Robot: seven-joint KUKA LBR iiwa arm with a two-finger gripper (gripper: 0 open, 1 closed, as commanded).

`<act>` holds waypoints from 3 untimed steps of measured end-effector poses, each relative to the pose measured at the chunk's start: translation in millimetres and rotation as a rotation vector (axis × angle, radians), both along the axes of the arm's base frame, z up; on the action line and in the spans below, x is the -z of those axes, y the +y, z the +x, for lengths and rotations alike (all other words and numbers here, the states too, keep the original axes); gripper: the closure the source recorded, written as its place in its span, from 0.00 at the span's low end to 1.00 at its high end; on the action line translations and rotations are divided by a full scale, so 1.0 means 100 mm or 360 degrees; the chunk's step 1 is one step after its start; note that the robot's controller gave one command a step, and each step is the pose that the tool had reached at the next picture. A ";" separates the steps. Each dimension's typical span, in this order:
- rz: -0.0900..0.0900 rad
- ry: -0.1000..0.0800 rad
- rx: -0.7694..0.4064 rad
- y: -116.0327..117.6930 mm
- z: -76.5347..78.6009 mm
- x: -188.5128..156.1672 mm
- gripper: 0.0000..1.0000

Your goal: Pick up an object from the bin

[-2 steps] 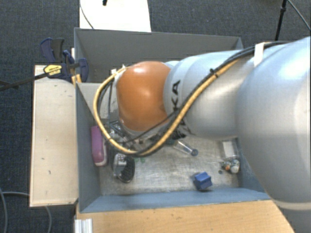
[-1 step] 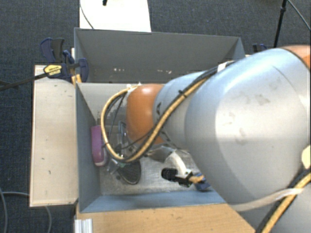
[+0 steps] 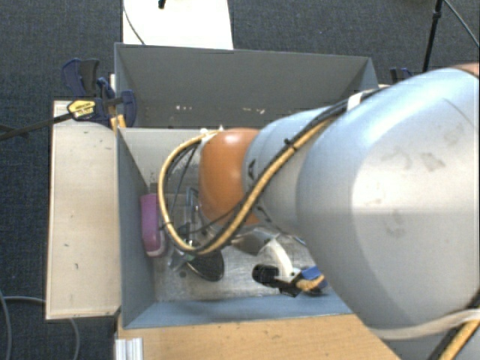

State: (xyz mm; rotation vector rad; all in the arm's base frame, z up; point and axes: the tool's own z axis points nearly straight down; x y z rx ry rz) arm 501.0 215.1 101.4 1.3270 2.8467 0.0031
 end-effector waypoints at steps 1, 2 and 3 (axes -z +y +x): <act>-0.0001 -0.0002 0.0383 -0.10 0.05 -0.09 0.00; -0.0002 -0.0001 0.0225 -0.21 0.27 0.31 0.00; -0.0003 -0.0009 -0.0339 -0.19 -0.13 0.29 0.00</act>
Offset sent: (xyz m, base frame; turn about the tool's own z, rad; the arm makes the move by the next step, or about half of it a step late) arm 0.0040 -0.0096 0.0090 0.2421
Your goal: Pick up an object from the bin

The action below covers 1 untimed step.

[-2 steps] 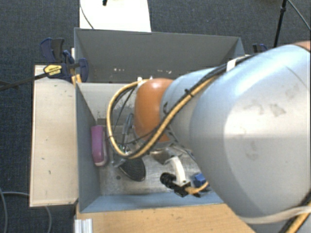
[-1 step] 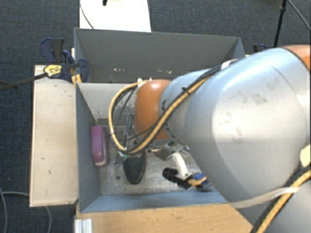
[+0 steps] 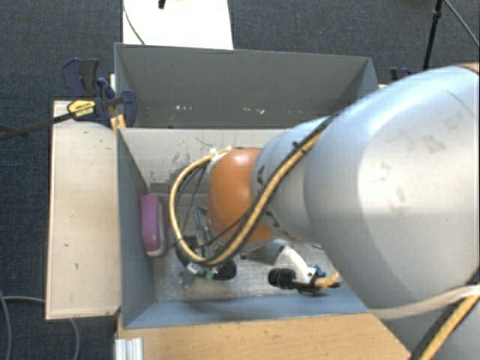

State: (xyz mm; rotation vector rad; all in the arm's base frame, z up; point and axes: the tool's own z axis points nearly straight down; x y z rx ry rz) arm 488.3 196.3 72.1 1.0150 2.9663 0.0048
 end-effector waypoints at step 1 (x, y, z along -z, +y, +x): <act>0.0003 -0.0006 0.0010 0.00 0.01 -0.02 1.00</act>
Offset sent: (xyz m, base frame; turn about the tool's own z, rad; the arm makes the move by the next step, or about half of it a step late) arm 0.0000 0.0000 0.0000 0.0000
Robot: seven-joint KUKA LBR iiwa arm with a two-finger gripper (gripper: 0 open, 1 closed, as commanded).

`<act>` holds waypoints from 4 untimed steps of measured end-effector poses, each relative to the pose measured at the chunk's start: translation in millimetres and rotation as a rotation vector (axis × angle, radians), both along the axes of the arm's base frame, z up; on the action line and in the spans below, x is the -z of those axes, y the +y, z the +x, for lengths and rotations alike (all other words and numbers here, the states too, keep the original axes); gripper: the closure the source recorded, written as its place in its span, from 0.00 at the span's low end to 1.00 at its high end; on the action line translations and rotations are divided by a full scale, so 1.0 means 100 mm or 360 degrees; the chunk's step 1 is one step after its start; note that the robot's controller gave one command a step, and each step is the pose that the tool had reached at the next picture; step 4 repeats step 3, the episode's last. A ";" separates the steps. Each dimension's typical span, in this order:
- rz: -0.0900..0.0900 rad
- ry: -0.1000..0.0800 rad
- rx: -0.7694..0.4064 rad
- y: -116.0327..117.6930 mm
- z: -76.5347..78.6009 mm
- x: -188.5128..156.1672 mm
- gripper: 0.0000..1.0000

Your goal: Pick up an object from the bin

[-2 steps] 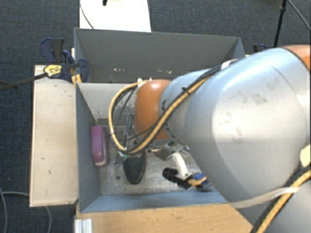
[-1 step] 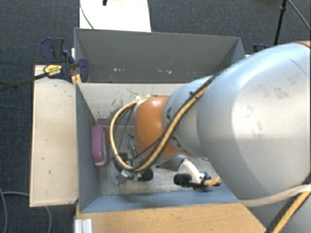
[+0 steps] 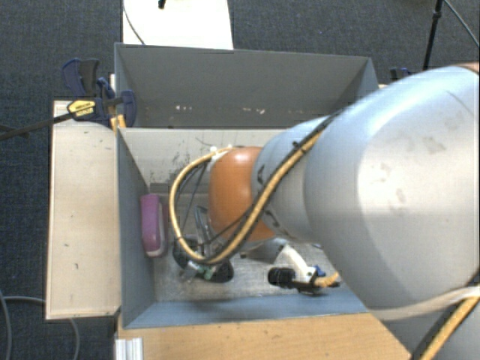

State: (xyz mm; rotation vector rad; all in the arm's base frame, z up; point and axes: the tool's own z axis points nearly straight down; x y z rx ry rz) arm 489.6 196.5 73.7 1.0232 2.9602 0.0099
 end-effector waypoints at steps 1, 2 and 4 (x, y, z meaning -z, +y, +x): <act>-0.0002 0.0012 0.0001 0.00 0.01 -0.42 1.00; -0.0003 0.0011 -0.0005 0.00 0.02 -0.79 1.00; -0.0003 0.0013 -0.0012 0.00 0.03 -1.11 1.00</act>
Offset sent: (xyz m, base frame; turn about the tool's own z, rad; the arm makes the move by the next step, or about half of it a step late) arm 0.0000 0.0000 0.0395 0.0000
